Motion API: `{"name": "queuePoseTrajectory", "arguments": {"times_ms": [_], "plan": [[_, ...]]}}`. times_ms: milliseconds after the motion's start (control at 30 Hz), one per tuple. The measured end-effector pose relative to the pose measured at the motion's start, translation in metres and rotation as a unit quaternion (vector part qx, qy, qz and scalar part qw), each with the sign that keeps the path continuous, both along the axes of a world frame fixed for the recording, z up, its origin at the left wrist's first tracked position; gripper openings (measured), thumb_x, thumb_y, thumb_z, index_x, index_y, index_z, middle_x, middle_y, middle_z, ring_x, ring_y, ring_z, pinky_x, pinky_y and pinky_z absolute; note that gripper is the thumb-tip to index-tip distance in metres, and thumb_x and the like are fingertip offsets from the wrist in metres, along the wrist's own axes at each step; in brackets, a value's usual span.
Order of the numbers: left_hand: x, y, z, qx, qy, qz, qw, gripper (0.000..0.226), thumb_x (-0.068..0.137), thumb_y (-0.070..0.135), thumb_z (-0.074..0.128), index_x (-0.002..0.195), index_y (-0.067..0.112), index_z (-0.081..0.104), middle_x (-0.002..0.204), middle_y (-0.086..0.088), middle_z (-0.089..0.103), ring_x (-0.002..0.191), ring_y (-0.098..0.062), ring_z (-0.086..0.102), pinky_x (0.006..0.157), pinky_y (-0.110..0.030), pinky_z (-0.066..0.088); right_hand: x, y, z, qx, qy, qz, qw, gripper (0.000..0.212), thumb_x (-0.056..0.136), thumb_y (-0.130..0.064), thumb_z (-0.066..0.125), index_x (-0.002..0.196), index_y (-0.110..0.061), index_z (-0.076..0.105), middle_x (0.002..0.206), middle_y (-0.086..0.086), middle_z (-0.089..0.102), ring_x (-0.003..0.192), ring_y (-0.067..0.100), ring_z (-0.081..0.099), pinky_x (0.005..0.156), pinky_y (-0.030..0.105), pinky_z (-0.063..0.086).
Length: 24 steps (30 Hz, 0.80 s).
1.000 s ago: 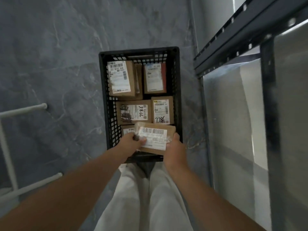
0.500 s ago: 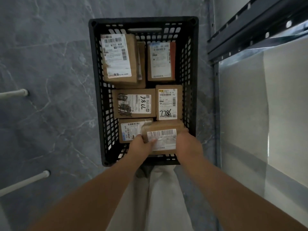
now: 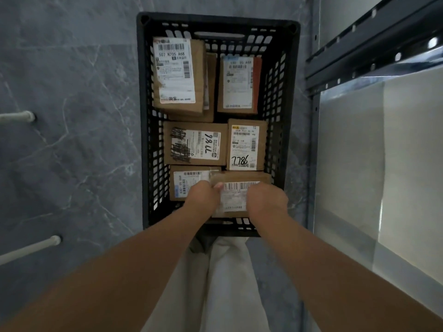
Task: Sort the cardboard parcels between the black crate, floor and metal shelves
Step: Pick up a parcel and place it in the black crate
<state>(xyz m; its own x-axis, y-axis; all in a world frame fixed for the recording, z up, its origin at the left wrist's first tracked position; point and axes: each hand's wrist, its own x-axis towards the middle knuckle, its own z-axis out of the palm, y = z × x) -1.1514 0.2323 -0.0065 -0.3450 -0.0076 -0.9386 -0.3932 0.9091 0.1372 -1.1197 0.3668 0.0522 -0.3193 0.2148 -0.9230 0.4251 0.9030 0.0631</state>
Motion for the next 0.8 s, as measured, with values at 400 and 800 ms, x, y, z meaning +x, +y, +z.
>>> {"name": "queuePoseTrajectory", "arguments": {"times_ms": [400, 800], "plan": [[-0.007, -0.008, 0.013, 0.055, -0.009, -0.011, 0.998, 0.062, 0.099, 0.055, 0.033, 0.106, 0.001, 0.062, 0.093, -0.013, 0.065, 0.081, -0.022, 0.059, 0.072, -0.030, 0.049, -0.008, -0.002, 0.010, 0.013, 0.020, 0.049, 0.999, 0.019, 0.097, -0.008, 0.049, 0.113, -0.012, 0.059, 0.116, 0.004, 0.064, 0.105, 0.020, 0.063, 0.074, 0.029, 0.042], [-0.070, 0.048, 0.160, 0.103, 0.190, -0.003, 0.976, 0.040, 0.106, 0.034, 0.028, 0.127, 0.006, 0.048, 0.120, -0.011, 0.057, 0.103, -0.022, 0.055, 0.082, -0.033, 0.046, -0.099, 0.027, 0.148, 0.018, 0.108, 0.010, 0.994, 0.036, 0.092, -0.015, 0.056, 0.127, -0.013, 0.052, 0.127, 0.008, 0.055, 0.118, 0.025, 0.052, 0.088, 0.034, 0.044]]}}
